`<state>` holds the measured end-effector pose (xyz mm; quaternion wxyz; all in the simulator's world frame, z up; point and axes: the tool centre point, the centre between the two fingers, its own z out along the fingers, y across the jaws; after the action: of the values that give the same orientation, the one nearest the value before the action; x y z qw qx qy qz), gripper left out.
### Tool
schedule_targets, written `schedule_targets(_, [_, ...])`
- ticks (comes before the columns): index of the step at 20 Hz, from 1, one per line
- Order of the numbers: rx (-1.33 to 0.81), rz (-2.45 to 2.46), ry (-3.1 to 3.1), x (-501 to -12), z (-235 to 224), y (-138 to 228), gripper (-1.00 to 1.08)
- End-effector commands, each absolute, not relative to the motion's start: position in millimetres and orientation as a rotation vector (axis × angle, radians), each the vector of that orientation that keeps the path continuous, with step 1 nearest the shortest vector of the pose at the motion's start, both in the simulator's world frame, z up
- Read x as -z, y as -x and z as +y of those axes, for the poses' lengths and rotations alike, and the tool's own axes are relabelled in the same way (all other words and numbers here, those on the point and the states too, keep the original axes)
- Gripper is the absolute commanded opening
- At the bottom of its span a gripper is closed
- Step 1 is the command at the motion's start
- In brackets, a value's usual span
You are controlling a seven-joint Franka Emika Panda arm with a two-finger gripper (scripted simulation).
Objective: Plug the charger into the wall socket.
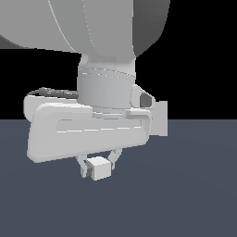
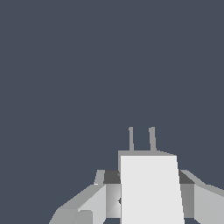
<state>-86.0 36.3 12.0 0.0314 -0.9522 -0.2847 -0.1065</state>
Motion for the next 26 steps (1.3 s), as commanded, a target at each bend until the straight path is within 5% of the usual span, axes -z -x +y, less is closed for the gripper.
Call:
schedule_targets(1, [0.329, -0.871, 2.935, -12, 36, 85, -1.0])
schedule_targets(26, [0.356, 0.016, 3.12, -85, -54, 23, -1.0])
